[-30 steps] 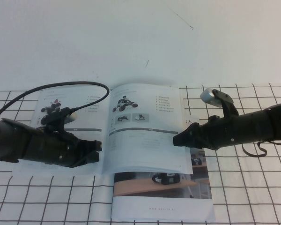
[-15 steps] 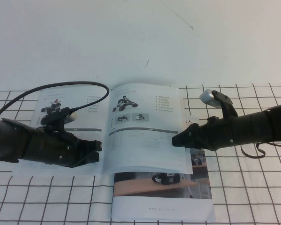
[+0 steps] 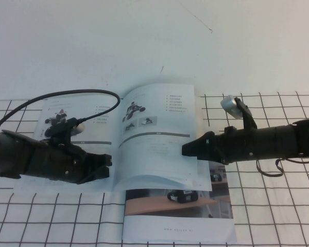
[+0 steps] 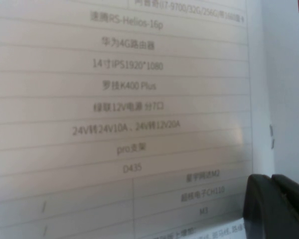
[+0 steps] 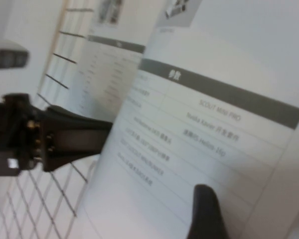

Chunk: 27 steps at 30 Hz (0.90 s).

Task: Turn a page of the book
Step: Open the closed book

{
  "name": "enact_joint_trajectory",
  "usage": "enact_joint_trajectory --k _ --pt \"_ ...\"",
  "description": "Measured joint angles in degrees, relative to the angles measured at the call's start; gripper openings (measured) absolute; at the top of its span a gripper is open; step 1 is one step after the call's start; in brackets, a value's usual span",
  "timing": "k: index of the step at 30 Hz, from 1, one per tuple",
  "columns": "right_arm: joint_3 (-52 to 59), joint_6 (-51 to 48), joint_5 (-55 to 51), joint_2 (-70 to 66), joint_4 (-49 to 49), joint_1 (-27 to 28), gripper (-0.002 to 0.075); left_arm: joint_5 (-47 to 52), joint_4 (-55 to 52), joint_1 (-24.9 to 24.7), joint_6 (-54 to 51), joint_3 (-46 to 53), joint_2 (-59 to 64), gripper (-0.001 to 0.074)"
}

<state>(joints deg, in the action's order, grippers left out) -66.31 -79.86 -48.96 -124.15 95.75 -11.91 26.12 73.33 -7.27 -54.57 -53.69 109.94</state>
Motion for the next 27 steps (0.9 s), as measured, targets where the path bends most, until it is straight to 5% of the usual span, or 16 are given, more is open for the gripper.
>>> enact_joint_trajectory --k 27 --pt "-5.77 -4.77 -15.09 0.0 1.6 0.0 0.0435 -0.08 0.0 0.0 -0.72 0.0 -0.12 -0.0004"
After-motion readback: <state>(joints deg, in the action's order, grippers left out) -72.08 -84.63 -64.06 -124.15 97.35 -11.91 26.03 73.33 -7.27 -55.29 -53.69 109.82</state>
